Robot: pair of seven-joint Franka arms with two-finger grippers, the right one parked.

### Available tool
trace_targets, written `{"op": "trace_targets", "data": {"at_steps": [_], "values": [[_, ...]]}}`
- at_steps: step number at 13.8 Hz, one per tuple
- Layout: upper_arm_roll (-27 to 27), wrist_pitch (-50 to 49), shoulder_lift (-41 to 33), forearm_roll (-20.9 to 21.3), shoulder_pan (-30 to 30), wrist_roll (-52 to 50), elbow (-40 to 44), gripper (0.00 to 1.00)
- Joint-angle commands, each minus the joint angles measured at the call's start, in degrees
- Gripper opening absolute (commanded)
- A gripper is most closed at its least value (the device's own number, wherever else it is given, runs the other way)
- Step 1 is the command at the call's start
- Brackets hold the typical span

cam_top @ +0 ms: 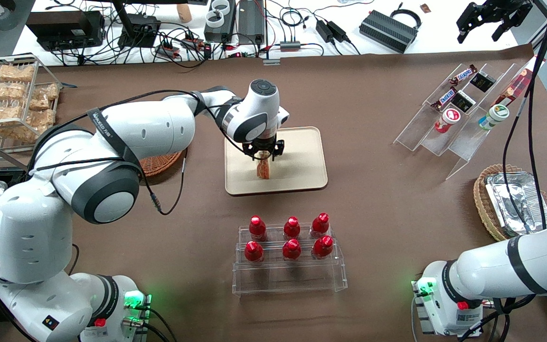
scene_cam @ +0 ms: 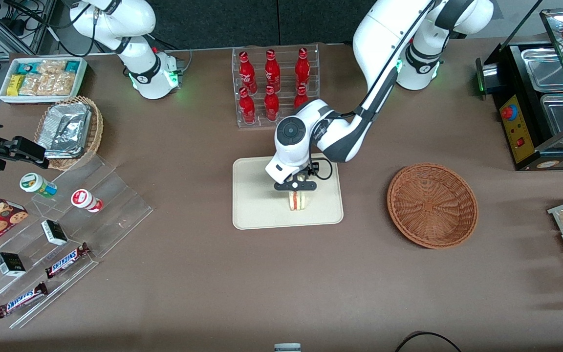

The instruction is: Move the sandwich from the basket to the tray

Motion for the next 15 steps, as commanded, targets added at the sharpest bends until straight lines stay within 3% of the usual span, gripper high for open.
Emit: {"op": "trace_targets", "data": {"at_steps": [1, 5, 7, 11, 15], "values": [[0.5, -0.4, -1.5, 0.9, -0.4, -1.3, 1.4, 1.0], [0.8, -12.0, -2.9, 0.5, 1.2, 2.4, 9.1, 1.0], [0.6, -20.0, -5.2, 0.1, 5.9, 9.6, 11.6, 1.0], [0.7, -28.9, -12.2, -2.9, 13.3, 19.6, 11.4, 1.0], [0.9, -31.3, -13.4, -2.9, 19.2, 20.3, 10.7, 1.0]]}}
